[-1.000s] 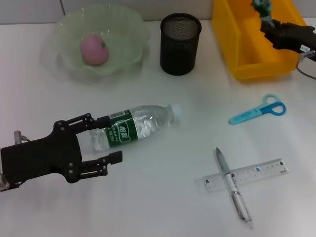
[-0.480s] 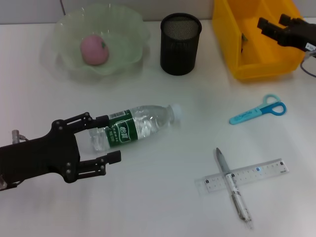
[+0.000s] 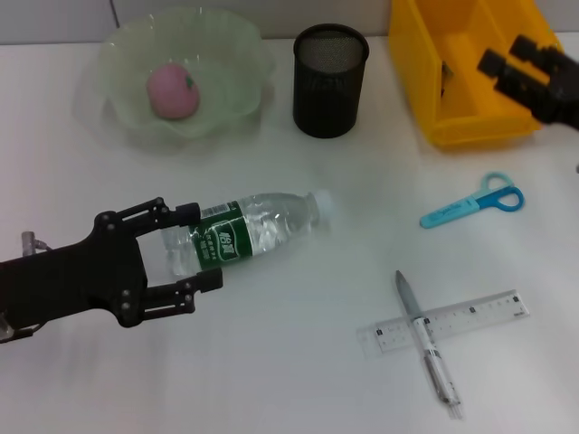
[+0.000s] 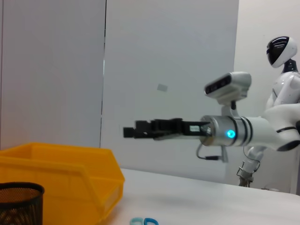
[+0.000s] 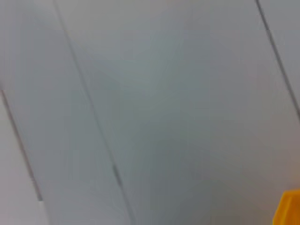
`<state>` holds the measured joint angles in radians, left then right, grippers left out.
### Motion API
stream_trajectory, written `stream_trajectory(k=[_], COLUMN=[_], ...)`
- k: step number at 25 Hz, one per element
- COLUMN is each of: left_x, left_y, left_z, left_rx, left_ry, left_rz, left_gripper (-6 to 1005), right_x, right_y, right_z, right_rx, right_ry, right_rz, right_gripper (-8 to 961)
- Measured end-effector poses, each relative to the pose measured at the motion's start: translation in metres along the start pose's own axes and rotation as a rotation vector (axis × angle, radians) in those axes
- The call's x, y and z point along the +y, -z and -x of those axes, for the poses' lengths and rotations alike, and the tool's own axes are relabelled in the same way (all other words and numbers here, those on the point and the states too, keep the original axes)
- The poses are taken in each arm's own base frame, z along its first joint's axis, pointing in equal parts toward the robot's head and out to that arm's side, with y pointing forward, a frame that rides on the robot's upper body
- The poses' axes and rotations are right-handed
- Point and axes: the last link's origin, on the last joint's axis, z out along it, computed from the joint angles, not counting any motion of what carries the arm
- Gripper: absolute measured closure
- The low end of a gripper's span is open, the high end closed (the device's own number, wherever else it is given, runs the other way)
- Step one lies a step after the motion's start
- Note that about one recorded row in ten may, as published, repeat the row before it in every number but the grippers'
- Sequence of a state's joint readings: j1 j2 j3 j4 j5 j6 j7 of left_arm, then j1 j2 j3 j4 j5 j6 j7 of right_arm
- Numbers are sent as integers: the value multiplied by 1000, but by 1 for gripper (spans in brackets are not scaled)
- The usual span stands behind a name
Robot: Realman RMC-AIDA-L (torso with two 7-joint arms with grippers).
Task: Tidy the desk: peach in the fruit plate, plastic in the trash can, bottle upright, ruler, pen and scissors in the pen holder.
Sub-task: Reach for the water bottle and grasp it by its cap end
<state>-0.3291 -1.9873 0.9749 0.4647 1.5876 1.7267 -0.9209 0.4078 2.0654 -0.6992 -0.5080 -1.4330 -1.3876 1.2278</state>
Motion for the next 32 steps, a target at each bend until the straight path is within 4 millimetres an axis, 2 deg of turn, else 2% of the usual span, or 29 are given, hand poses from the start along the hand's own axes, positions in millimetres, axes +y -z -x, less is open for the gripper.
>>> stream_trajectory(k=[7, 15, 21, 27, 30, 32], left_x=[-6, -14, -19, -26, -40, -40], left_y=[-9, -16, -22, -29, -50, -50], left_z=[-7, -13, -17, -22, -31, -31], left_rx=[11, 7, 2, -19, -88, -88], left_ry=[-4, 0, 5, 30, 78, 78], left_rz=[20, 27, 32, 44, 52, 52], left_gripper=[311, 315, 318, 321, 323, 324], right_x=[17, 37, 42, 43, 44, 44], right_y=[30, 43, 53, 62, 65, 66], right_z=[-21, -55, -75, -81, -82, -83], right_rx=[113, 398, 415, 416, 417, 418], right_ry=[-55, 89, 224, 232, 227, 224], right_rz=[113, 312, 305, 291, 287, 284], right_gripper=[164, 129, 133, 133, 133, 133])
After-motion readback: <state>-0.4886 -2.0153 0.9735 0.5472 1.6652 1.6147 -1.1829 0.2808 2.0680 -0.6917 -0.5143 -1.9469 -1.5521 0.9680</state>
